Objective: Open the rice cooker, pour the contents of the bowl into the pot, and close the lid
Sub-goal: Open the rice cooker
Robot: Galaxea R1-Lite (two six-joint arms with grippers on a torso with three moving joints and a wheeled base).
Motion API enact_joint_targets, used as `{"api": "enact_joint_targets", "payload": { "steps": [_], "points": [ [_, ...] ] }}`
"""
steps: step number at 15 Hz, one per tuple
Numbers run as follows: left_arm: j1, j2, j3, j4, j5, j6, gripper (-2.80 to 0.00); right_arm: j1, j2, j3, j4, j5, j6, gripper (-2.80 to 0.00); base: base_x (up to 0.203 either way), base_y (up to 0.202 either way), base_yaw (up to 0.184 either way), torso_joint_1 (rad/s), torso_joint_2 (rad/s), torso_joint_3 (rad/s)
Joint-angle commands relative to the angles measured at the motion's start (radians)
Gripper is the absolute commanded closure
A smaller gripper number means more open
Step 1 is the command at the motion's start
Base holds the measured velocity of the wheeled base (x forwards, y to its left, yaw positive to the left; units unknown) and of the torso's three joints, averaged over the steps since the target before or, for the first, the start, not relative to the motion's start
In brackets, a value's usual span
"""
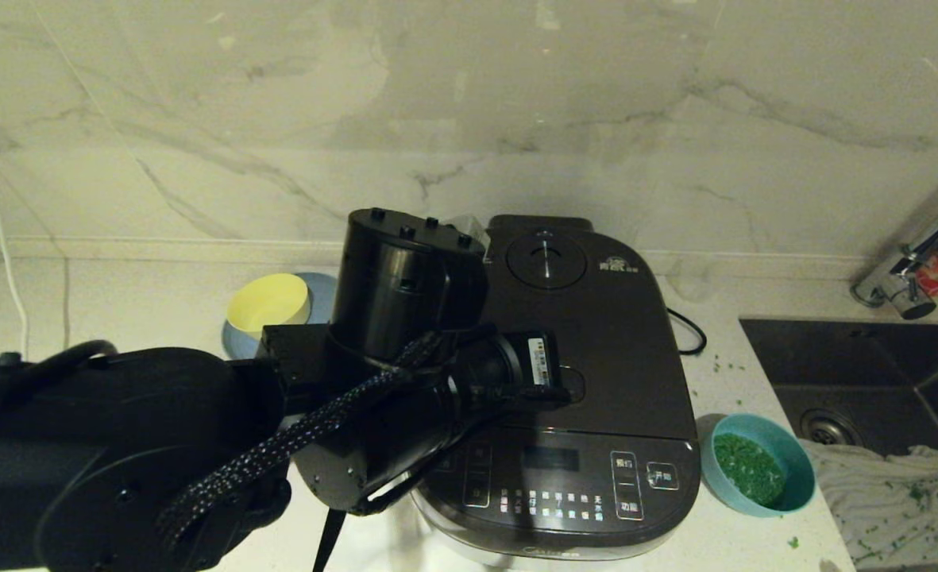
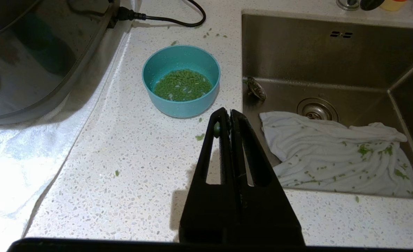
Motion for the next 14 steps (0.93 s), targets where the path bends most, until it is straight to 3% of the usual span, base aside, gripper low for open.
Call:
{"api": "enact_joint_targets", "payload": {
  "steps": [1, 14],
  "points": [
    [-0.003, -0.027, 0.011, 0.006, 0.002, -0.02, 0.0, -0.001, 0.001, 0.0, 0.0, 0.001, 0.0, 0.0, 0.0, 0.0, 0.0, 0.0, 0.0, 0.0],
    [-0.061, -0.013, 0.094, -0.003, 0.028, -0.035, 0.0, -0.001, 0.001, 0.0, 0.0, 0.001, 0.0, 0.0, 0.0, 0.0, 0.0, 0.0, 0.0, 0.0]
  ]
}}
